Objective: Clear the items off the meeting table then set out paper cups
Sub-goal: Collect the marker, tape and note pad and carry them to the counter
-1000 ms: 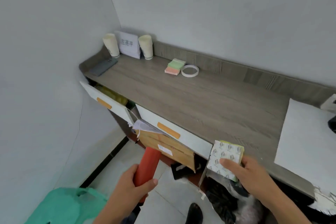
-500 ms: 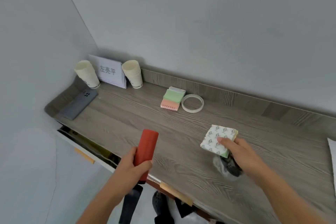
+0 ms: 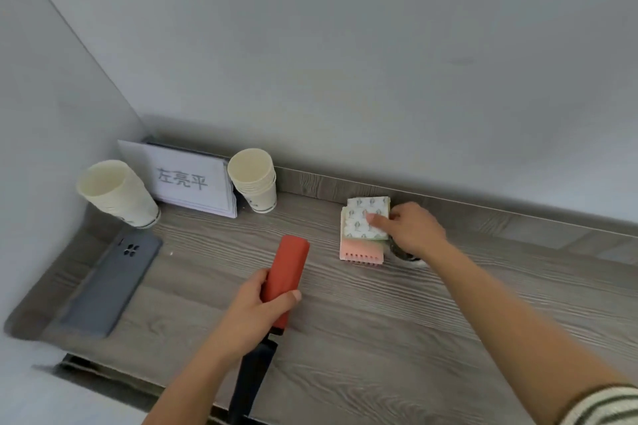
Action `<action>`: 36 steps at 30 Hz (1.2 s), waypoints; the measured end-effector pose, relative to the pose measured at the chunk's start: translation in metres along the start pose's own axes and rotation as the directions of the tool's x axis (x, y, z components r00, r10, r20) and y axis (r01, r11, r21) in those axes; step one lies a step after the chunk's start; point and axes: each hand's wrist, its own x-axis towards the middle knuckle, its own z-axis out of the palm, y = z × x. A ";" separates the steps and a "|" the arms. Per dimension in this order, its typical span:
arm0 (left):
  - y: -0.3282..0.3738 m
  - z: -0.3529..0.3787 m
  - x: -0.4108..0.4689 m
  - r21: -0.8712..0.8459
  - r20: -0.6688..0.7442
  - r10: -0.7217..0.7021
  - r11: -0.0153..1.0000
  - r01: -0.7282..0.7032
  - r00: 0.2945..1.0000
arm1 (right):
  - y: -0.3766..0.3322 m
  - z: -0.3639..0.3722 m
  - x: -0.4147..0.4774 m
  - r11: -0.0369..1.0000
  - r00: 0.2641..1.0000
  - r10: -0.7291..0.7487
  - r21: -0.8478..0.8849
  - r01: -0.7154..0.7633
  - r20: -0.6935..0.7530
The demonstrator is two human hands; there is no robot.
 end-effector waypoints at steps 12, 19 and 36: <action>-0.009 -0.012 0.042 -0.326 0.072 -0.068 0.941 0.088 0.995 | 0.046 -0.034 -0.034 0.782 0.951 0.263 0.613 -0.111 -0.164; 0.010 -0.011 0.035 -0.477 0.180 0.025 0.876 0.065 0.983 | 0.098 -0.025 -0.026 0.876 0.769 0.341 0.480 -0.050 -0.541; 0.074 0.038 0.011 -0.212 0.461 0.015 0.973 0.093 0.887 | 0.052 -0.003 -0.123 0.792 0.818 -0.569 -0.324 0.517 -0.086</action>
